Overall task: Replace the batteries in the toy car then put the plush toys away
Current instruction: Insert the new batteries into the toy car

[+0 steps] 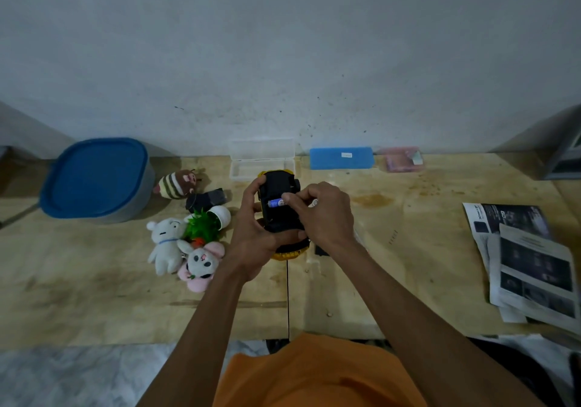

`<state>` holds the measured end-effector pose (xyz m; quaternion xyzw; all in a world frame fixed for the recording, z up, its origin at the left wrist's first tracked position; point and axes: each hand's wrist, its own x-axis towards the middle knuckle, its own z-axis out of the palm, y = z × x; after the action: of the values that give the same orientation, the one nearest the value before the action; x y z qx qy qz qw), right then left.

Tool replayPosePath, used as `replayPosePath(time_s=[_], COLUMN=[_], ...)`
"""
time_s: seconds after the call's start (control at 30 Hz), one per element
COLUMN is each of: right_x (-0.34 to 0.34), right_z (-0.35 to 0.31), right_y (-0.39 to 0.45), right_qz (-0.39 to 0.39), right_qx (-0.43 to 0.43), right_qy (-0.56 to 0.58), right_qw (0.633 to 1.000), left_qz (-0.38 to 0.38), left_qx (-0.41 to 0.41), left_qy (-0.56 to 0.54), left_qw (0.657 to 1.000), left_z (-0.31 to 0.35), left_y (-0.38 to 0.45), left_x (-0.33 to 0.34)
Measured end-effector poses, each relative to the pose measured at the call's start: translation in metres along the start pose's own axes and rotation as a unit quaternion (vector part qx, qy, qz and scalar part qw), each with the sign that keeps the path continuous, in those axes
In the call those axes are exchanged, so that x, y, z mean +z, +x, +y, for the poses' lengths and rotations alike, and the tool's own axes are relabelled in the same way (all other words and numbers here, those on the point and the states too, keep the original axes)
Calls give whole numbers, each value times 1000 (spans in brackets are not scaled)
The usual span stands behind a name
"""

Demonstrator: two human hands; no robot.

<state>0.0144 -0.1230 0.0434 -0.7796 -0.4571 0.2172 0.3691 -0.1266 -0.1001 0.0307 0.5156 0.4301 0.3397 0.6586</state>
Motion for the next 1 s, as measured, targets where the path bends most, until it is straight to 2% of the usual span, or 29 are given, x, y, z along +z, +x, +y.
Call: replayPosePath(time_s=[0.07, 0.2, 0.37, 0.43, 0.5, 0.57, 0.63, 0.77, 1.0], right_x=[-2, -6, -12, -18, -28, -37, -42, -43, -41], right_z=[-2, -4, -10, -11, -9, -5, -1, 5, 7], right_y=[3, 16, 24, 24, 24, 25, 24, 13, 2], right_qz=[-24, -55, -82, -101, -131, -167, -184, -196, -170], right_qx=[-1, 52, 73, 108, 202, 294, 327, 338, 324], right_qy=[-2, 54, 21, 39, 121, 216, 274, 342, 336], right_qw=[1000, 996, 994, 988, 963, 916, 885, 854, 868], left_qz=[-4, -10, -4, -2, 7, 22, 27, 19, 13], left_qx=[-2, 1, -13, -29, -44, -56, -69, -85, -86], left_qy=[-6, -6, 0, -8, -10, -5, -4, -7, -13], left_qw=[1000, 1000, 1000, 1000, 999, 998, 997, 996, 996], left_z=[0, 4, 0, -2, -6, -11, -15, -20, -20], left_y=[0, 3, 6, 8, 9, 8, 5, -2, -5], left_x=[-3, -2, -1, -2, -5, -8, -9, -3, -1])
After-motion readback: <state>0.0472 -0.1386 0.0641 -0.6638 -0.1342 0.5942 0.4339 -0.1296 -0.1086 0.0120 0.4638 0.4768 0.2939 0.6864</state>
